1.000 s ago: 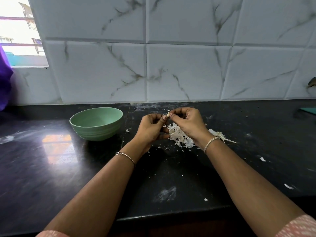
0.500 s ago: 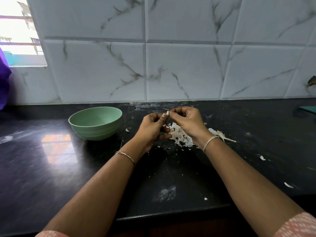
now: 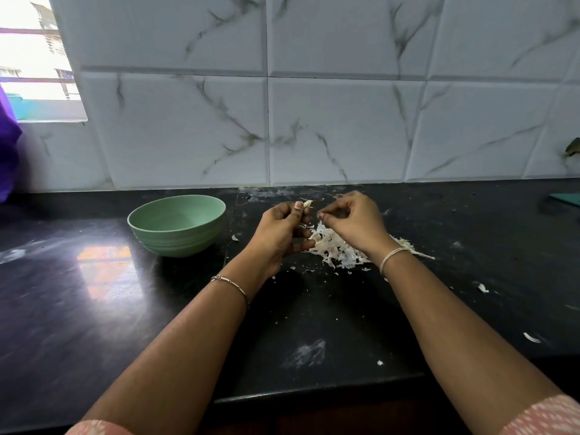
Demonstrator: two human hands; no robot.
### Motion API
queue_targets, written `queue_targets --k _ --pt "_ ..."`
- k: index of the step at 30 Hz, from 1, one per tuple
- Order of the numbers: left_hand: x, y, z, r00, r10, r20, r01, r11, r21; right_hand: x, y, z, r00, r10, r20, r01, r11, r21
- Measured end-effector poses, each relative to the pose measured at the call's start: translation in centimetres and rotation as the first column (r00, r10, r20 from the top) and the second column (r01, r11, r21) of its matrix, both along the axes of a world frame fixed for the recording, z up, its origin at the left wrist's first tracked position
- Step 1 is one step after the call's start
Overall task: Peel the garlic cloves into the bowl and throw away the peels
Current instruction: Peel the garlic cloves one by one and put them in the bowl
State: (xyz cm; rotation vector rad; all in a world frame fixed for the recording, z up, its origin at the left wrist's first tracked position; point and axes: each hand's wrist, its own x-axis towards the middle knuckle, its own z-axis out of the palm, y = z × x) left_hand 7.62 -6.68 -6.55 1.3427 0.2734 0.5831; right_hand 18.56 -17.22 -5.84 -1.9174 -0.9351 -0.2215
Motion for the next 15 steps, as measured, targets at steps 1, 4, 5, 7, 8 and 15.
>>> queue_targets --k 1,4,5,7,8,15 --pt "0.0 0.0 0.0 1.0 0.001 -0.003 -0.001 1.0 0.0 0.0 -0.2 0.2 0.997 -0.044 0.06 0.046 0.998 -0.039" --pt "0.0 -0.1 -0.1 1.0 0.008 -0.008 -0.008 1.0 -0.005 0.3 -0.4 0.2 0.997 -0.077 0.021 0.077 0.997 0.001" --pt "0.0 -0.1 -0.1 1.0 0.014 -0.01 -0.014 1.0 -0.007 0.2 -0.4 0.2 0.999 -0.019 -0.047 0.022 0.998 0.062" --pt "0.1 0.0 -0.1 1.0 0.025 -0.014 -0.025 1.0 -0.01 -0.3 -0.3 0.4 0.965 0.176 -0.192 -0.136 0.969 0.208" --pt "0.1 0.0 -0.1 1.0 0.026 -0.015 -0.026 1.0 -0.01 -0.6 -0.2 0.5 0.933 0.26 -0.249 -0.194 0.946 0.259" --pt "0.0 -0.2 0.0 1.0 0.001 -0.027 -0.001 1.0 -0.002 -1.6 0.6 -0.1 0.889 0.344 -0.303 -0.228 0.905 0.359"
